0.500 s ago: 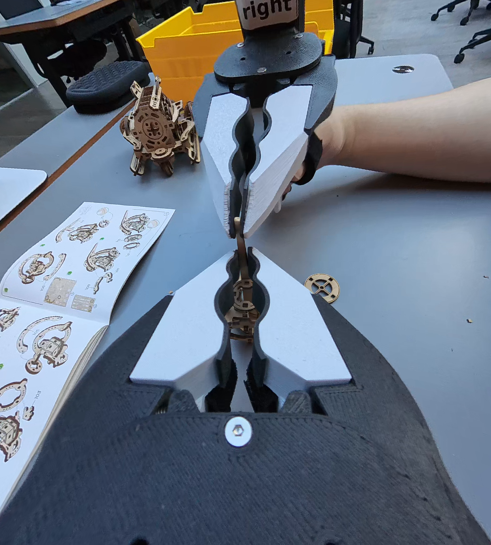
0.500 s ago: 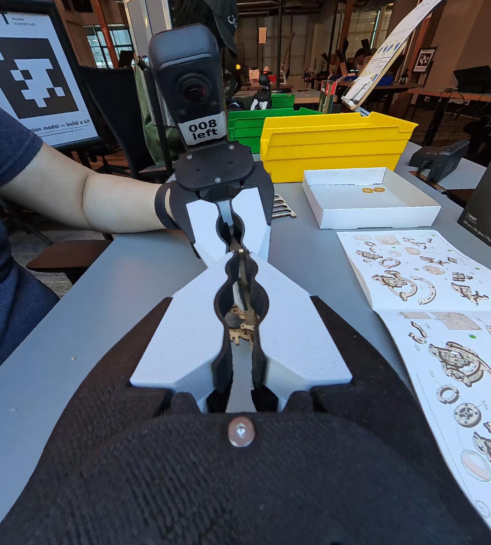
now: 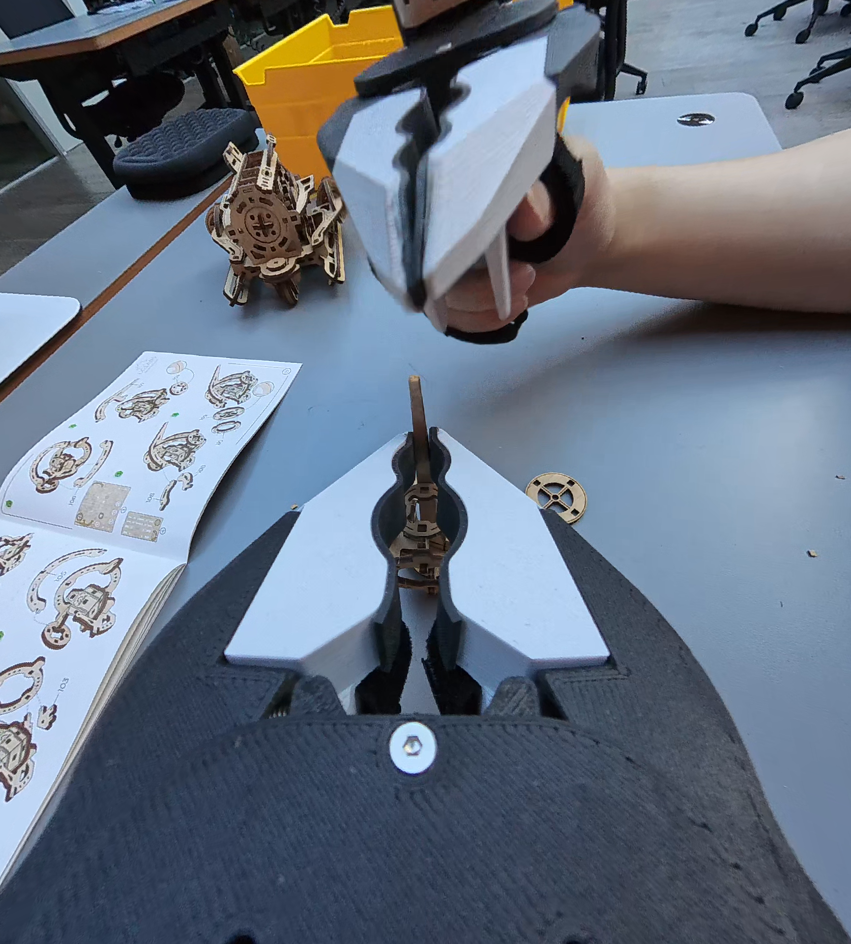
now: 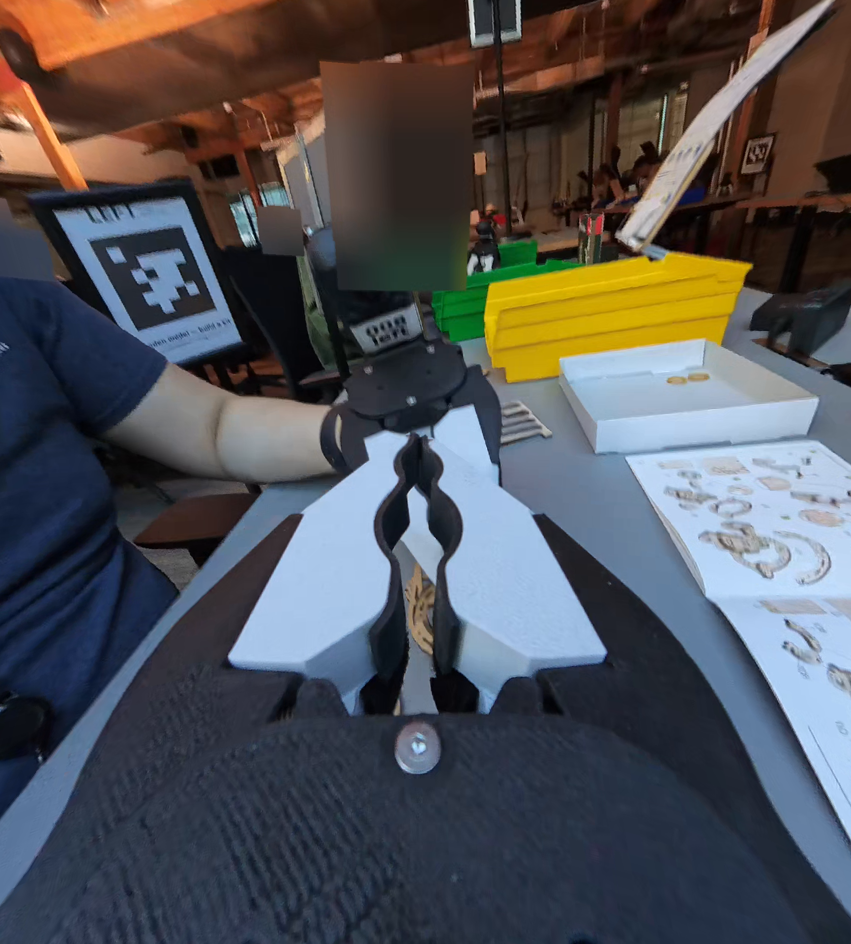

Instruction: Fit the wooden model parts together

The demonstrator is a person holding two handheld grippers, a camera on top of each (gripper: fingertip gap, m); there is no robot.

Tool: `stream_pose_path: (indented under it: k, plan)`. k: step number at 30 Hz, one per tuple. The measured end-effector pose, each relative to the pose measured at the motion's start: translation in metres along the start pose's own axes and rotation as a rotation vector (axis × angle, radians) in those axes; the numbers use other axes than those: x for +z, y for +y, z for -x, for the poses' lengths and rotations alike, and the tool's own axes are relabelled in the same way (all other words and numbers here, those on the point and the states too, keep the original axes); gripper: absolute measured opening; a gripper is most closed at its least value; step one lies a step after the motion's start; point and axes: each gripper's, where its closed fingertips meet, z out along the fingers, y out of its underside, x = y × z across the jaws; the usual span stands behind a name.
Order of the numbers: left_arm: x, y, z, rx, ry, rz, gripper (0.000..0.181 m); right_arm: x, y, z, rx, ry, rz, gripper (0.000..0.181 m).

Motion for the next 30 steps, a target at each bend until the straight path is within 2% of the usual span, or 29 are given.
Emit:
stream_pose_path:
  k: [2,5,7,9,11,12,13,15,17,18,19,20,21,23,24,25,26,29,30]
  plan:
    - [0.0,0.0,0.0,-0.003,0.001,-0.002,0.003,0.003,0.024,-0.007,0.032,0.013,0.079,0.0]
    - [0.0,0.0,0.0,-0.004,0.001,-0.002,0.003,0.0,0.0,0.002,0.022,-0.027,-0.028,0.0]
    - [0.0,0.0,0.0,-0.006,0.006,-0.002,0.003,0.002,0.021,-0.006,0.031,0.013,0.055,0.0]
    - [0.0,0.0,0.0,-0.008,0.001,-0.004,0.003,0.001,0.018,-0.005,0.073,-0.014,0.016,0.0]
    - [0.0,0.0,0.001,-0.011,-0.002,-0.003,0.003,-0.001,0.001,0.004,-0.029,-0.019,-0.034,0.0]
    - [0.0,0.0,0.001,-0.014,0.001,-0.005,0.003,-0.001,0.006,0.001,-0.034,-0.003,-0.02,0.0]
    - [0.0,0.0,0.001,-0.016,0.007,-0.007,0.003,0.0,0.023,-0.006,-0.003,0.011,0.041,0.0]
    - [0.0,0.0,0.001,-0.008,-0.001,-0.006,0.003,-0.002,0.017,-0.007,0.056,-0.011,-0.007,0.0]
    - [0.0,0.0,0.001,-0.005,-0.004,-0.006,0.003,-0.002,-0.001,0.005,-0.056,-0.01,-0.051,0.0]
    - [0.0,0.0,0.001,-0.008,-0.002,-0.009,0.003,0.0,0.006,-0.002,-0.055,0.016,-0.023,0.0]
    - [0.0,0.0,0.0,-0.011,0.003,-0.01,0.003,0.002,0.026,-0.008,-0.006,0.024,0.047,0.002]
    - [0.0,0.0,0.0,-0.01,0.006,-0.01,0.003,0.001,0.018,-0.008,0.048,-0.003,-0.025,0.0]
    - [0.0,0.0,0.001,-0.006,-0.004,-0.008,0.003,0.0,0.017,-0.007,0.046,-0.007,-0.009,0.0]
    - [-0.001,0.001,0.002,0.001,-0.012,-0.003,0.003,-0.004,-0.005,0.003,-0.047,-0.013,-0.085,0.0]
    - [-0.001,0.001,0.002,0.0,-0.011,-0.003,0.003,-0.004,-0.002,-0.002,-0.025,0.007,-0.08,0.0]
    - [-0.001,0.001,0.001,-0.003,-0.008,-0.005,0.003,-0.002,0.018,-0.011,0.02,0.027,-0.003,0.0]
    - [-0.001,0.001,0.001,-0.005,-0.006,-0.005,0.003,0.0,0.021,-0.01,0.046,0.003,-0.015,0.0]
    - [-0.001,0.001,0.001,-0.004,-0.009,-0.007,0.003,-0.002,-0.006,0.0,-0.051,0.015,-0.073,0.0]
    - [-0.001,0.0,0.001,-0.002,-0.01,-0.007,0.003,0.001,0.0,-0.001,-0.046,0.019,-0.047,0.0]
